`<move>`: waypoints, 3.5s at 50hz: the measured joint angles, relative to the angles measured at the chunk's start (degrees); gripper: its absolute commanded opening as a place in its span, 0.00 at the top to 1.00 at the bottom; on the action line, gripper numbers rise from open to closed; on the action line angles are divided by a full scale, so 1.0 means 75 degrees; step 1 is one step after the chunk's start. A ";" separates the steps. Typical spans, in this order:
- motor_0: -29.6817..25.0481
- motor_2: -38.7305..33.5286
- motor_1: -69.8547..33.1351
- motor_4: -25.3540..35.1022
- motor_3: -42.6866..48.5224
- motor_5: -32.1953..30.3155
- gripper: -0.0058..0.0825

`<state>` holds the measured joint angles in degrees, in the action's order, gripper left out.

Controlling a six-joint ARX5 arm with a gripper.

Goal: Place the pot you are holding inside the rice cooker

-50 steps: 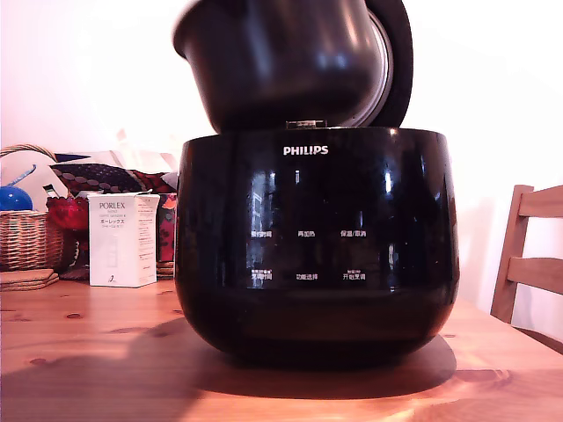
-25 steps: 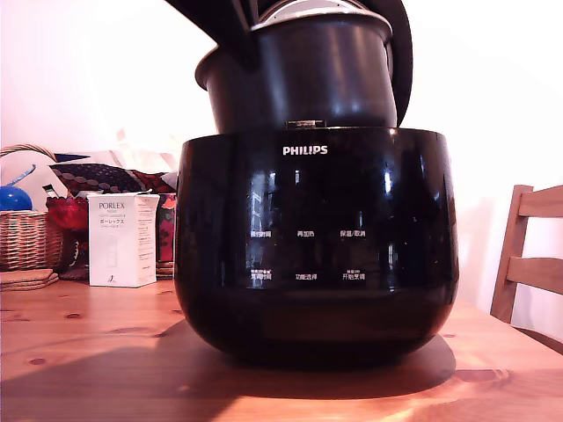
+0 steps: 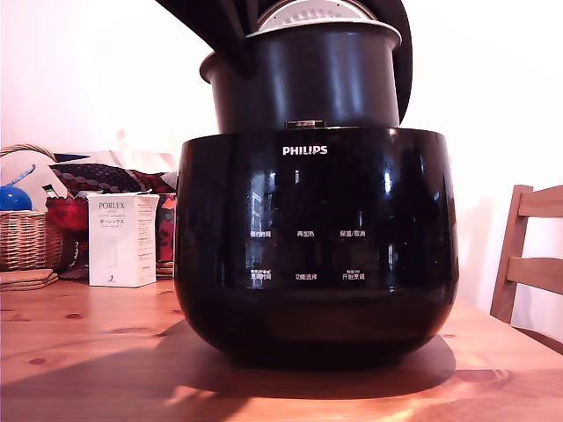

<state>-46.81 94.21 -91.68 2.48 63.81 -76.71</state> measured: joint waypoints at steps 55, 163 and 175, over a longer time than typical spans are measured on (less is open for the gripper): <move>0.0061 0.0009 -0.0702 -0.0029 -0.0198 -0.0772 0.96; -0.0070 0.0551 -0.0842 -0.0236 0.1067 0.0117 0.72; -0.0114 0.1029 -0.0839 -0.0271 0.1294 0.0804 0.83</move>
<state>-47.66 101.93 -97.97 0.45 73.52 -70.67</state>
